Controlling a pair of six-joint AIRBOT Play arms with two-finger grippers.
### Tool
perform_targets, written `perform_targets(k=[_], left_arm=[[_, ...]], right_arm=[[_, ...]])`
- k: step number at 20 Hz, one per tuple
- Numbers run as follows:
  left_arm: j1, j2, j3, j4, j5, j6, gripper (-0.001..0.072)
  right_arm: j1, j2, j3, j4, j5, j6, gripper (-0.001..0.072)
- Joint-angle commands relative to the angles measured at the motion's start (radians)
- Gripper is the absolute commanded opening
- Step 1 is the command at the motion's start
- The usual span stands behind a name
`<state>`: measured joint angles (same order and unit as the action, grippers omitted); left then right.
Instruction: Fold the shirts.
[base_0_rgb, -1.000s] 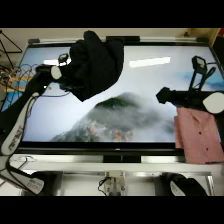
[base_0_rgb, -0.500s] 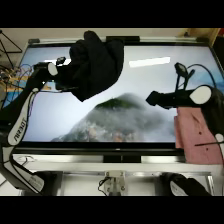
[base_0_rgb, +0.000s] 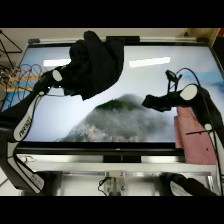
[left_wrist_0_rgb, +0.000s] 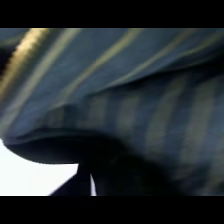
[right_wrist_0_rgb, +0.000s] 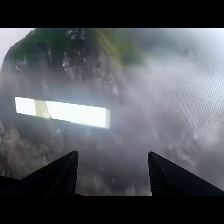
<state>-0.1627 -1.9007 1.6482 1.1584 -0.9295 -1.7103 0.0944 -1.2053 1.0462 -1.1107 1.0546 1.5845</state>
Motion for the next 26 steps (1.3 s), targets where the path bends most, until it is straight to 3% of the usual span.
perform_targets(k=[1,4,7,8,10,13,16,18,20,21,22,24,26], left_arm=[[-0.005,0.012,0.011,-0.177,0.067,0.114,0.0043],[-0.021,0.135,0.041,-0.186,0.059,0.248,0.0041],[-0.050,0.315,0.102,-0.165,0.068,0.279,0.0040],[-0.070,0.384,0.132,-0.165,0.082,0.330,0.0040],[-0.145,0.508,0.211,-0.174,0.180,0.425,0.0039],[-0.297,0.626,0.357,-0.190,0.439,0.473,0.0040],[-0.374,0.676,0.422,-0.190,0.528,0.521,0.0040],[-0.357,0.686,0.420,-0.182,0.476,0.520,0.0040],[-0.314,0.681,0.398,-0.171,0.389,0.516,0.0041],[-0.286,0.680,0.368,-0.162,0.348,0.500,0.0040],[-0.258,0.680,0.337,-0.153,0.310,0.486,0.0041],[-0.188,0.675,0.284,-0.149,0.213,0.483,0.0041],[-0.135,0.674,0.251,-0.149,0.137,0.483,0.0040]], right_arm=[[0.000,-0.005,0.000,0.003,0.011,-0.007,0.0553],[0.000,0.014,0.005,0.000,0.065,-0.075,0.0553],[0.000,0.108,0.006,-0.045,0.056,-0.085,0.0553],[0.000,0.156,0.015,-0.061,0.053,-0.086,0.0553],[0.000,0.250,0.064,-0.101,0.030,-0.086,0.0553],[0.000,0.401,0.180,-0.157,-0.148,-0.085,0.0553],[0.000,0.503,0.288,-0.155,-0.288,-0.075,0.0553],[0.000,0.534,0.320,-0.135,-0.243,-0.036,0.0553],[0.000,0.527,0.314,-0.011,-0.105,-0.038,0.0556],[0.014,0.506,0.295,0.082,-0.017,-0.060,0.0646],[0.054,0.482,0.258,0.135,0.048,-0.078,0.0662],[0.189,0.438,0.150,0.086,0.070,-0.066,0.0664],[0.333,0.373,0.037,-0.069,0.070,-0.017,0.0666]])
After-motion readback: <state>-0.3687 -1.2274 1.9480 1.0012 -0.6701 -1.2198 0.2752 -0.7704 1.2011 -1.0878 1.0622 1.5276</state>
